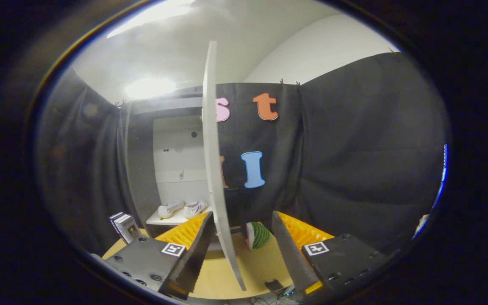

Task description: Open the shoe cabinet door, grab the shoes and put them into the shoe cabinet, then close the shoe cabinet door.

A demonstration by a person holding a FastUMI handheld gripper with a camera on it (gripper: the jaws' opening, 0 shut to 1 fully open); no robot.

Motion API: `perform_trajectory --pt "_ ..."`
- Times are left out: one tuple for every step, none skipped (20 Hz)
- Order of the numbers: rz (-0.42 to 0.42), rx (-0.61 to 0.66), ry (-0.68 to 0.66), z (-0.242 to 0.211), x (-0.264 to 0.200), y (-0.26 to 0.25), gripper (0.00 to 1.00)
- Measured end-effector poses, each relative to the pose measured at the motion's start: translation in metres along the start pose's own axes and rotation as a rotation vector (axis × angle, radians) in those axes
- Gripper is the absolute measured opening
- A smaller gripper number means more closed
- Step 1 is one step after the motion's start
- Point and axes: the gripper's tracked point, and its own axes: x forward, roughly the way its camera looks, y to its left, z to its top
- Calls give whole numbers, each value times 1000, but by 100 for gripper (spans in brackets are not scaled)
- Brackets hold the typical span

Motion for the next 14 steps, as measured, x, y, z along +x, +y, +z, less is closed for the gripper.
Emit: perform_trajectory --pt "4 -8 2 1 11 -13 86" --pt "9 -14 4 2 23 -24 86" --pt "18 -18 2 3 35 -31 86" --pt "25 -23 -4 5 49 -38 86" --pt "28 -28 -5 2 68 -42 87" --pt "32 -28 -6 1 84 -48 87" --pt "42 -20 -7 0 100 -50 88" --pt "51 -7 -5 -3 117 -48 88" --pt "62 7 -1 -6 136 -49 88" --pt "69 20 10 -8 153 -51 89" --pt "82 30 22 -13 170 -51 89" --pt "96 37 32 -16 181 -47 90" --pt "113 43 36 -17 186 -41 90" --pt "130 42 38 -18 190 -34 91"
